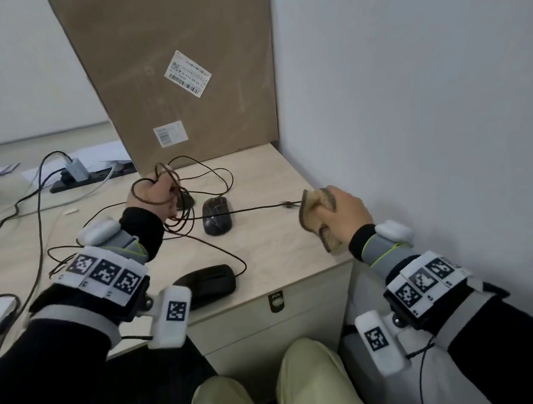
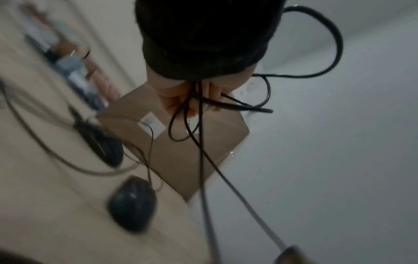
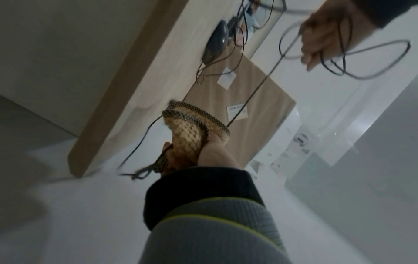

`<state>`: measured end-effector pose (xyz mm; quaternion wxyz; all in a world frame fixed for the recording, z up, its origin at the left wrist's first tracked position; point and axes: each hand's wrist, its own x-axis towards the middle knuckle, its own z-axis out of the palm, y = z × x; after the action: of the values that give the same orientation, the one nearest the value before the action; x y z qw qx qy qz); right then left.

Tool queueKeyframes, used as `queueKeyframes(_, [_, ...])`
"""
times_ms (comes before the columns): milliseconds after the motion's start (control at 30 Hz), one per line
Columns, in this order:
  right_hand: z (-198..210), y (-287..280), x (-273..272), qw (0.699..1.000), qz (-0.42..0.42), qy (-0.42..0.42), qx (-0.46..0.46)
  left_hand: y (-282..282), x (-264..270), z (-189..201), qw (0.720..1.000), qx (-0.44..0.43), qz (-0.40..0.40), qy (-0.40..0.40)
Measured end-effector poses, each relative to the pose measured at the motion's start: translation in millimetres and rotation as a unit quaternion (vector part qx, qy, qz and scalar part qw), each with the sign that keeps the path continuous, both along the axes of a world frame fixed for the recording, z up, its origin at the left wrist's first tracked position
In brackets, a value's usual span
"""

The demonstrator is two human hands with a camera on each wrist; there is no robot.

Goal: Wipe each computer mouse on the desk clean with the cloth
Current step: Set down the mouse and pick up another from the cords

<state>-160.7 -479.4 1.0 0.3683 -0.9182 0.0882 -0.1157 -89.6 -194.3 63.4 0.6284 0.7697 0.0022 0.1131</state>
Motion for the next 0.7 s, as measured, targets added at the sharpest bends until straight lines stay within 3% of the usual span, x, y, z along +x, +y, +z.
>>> queueKeyframes(67, [3.8,-5.3,3.7,0.997,-0.04,-0.023,0.063,6.5,-5.4,-2.9,0.969,0.242,0.029,-0.033])
queueKeyframes(100, [7.0,-4.8,5.7,0.994,-0.054,-0.039,0.088,6.3,-10.4,-3.7,0.949,0.31,0.033,-0.035])
queueKeyframes(233, [21.4,13.4,6.3,0.988,-0.043,-0.07,0.131,-17.8,-29.5,-7.7,0.92,0.391,-0.029,-0.026])
queueKeyframes(300, [26.5,27.9,5.6,0.99,-0.017,-0.07,0.124,-34.4,-31.2,-12.8,0.917,0.391,-0.07,-0.024])
queueKeyframes(400, [27.8,49.3,4.8,0.993,0.014,-0.072,0.095,-57.9,-35.7,-16.0,0.937,0.331,-0.112,-0.021])
queueKeyframes(500, [25.2,65.6,0.2,0.995,0.054,-0.07,0.053,-75.4,-35.2,-12.4,0.934,0.321,-0.155,0.025])
queueKeyframes(567, [23.6,72.1,-2.9,0.995,0.08,-0.06,0.017,-80.9,-35.4,-11.4,0.941,0.258,-0.207,0.068])
queueKeyframes(700, [23.5,70.6,-5.6,0.993,0.101,-0.055,-0.014,-76.0,-43.5,-14.1,0.945,0.207,-0.249,0.052])
